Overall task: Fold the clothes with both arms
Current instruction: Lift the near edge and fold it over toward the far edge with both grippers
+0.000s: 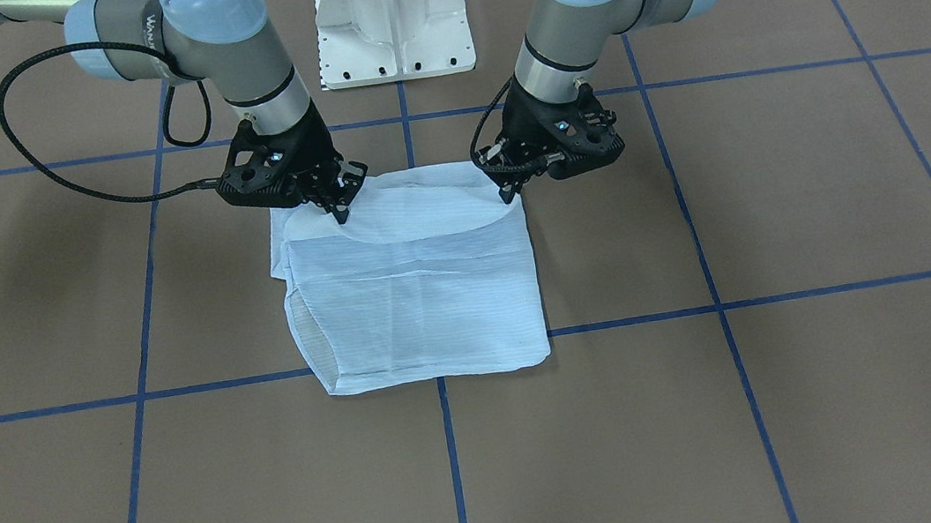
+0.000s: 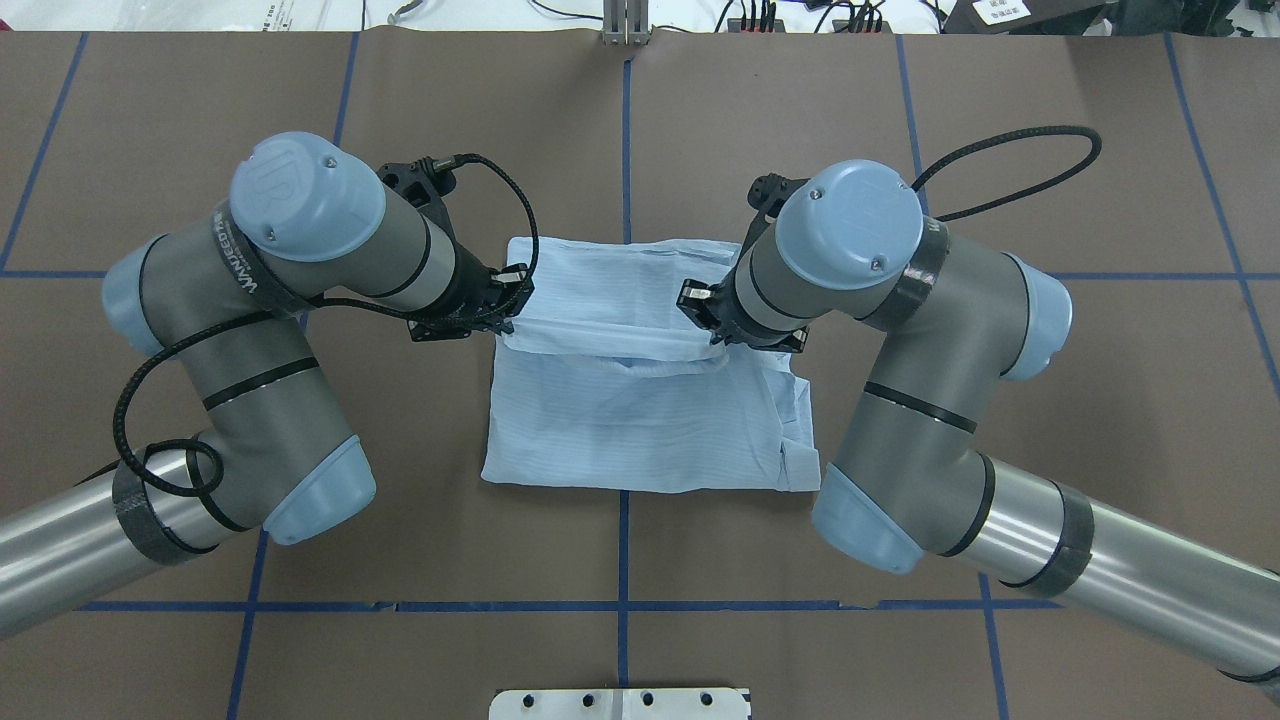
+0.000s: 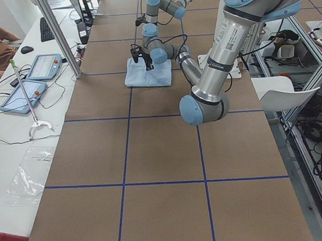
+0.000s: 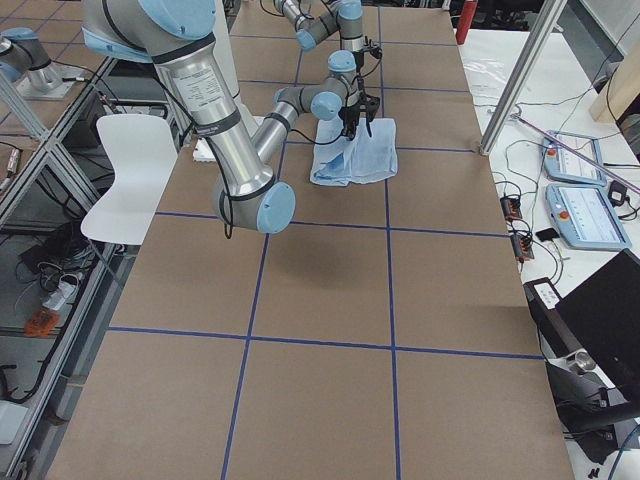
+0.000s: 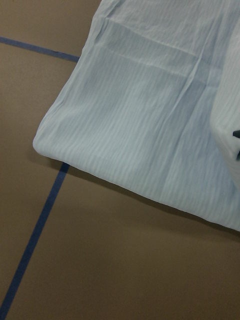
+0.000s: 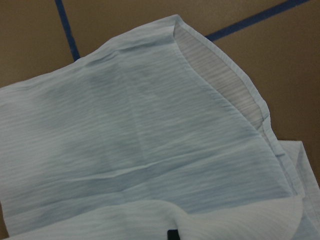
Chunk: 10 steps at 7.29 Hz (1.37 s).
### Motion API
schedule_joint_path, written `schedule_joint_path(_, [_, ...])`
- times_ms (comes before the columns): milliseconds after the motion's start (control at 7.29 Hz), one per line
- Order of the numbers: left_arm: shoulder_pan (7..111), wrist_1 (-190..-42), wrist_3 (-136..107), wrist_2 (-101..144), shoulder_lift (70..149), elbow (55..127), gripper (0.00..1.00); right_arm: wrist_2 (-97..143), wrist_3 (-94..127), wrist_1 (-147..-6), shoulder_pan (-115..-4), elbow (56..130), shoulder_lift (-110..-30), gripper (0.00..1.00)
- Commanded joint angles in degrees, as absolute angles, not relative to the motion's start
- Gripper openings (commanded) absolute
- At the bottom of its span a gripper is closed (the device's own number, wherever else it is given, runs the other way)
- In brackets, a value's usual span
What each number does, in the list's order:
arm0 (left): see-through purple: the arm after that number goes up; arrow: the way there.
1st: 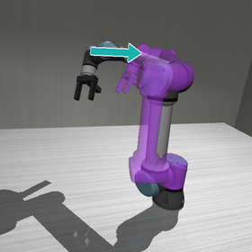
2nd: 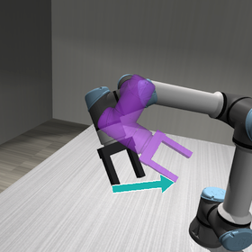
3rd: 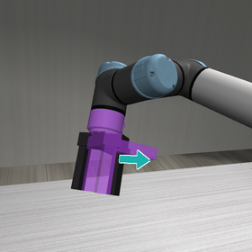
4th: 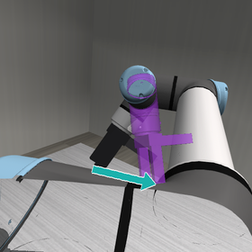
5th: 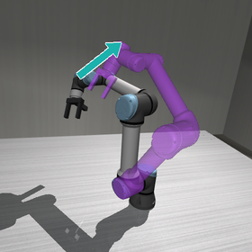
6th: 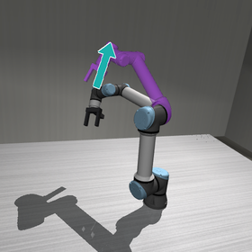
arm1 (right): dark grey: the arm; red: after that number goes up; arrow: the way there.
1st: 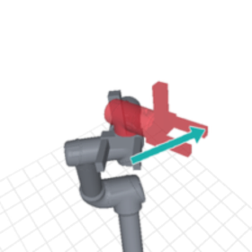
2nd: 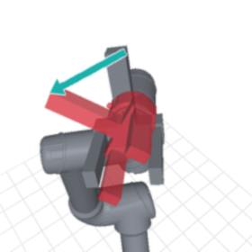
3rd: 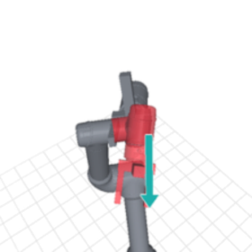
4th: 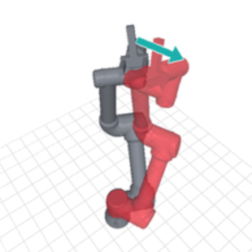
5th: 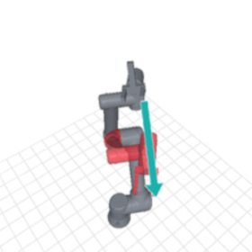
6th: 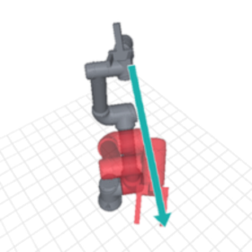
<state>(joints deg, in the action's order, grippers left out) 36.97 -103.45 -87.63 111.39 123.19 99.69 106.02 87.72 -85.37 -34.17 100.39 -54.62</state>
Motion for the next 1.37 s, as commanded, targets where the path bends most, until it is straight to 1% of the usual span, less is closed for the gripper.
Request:
schedule_joint_path(0, [38.0,-105.5,-86.2,111.4,123.3,97.7,0.00,106.1,86.7,-82.4,-36.3,92.8,-50.1,0.00])
schedule_joint_path(137, [38.3,-108.0,-86.2,111.3,123.3,96.2,0.00,106.2,87.0,-78.2,-36.9,89.8,-49.9,0.00])
schedule_joint_path(549, [38.3,-111.5,-86.3,111.2,124.6,91.5,0.00,106.3,86.8,-76.9,-37.1,86.3,-48.1,0.00])
schedule_joint_path(823, [38.8,-111.9,-86.2,111.1,124.5,91.1,0.00,106.3,86.3,-76.8,-37.1,85.6,-47.3,0.00])
schedule_joint_path(1097, [40.1,-111.9,-86.1,111.1,124.5,90.3,0.00,106.1,86.1,-73.2,-37.1,81.6,-46.5,0.00])
schedule_joint_path(1235, [40.2,-111.9,-86.2,111.1,124.6,90.1,0.00,106.1,86.1,-72.6,-37.3,81.0,-46.4,0.00])
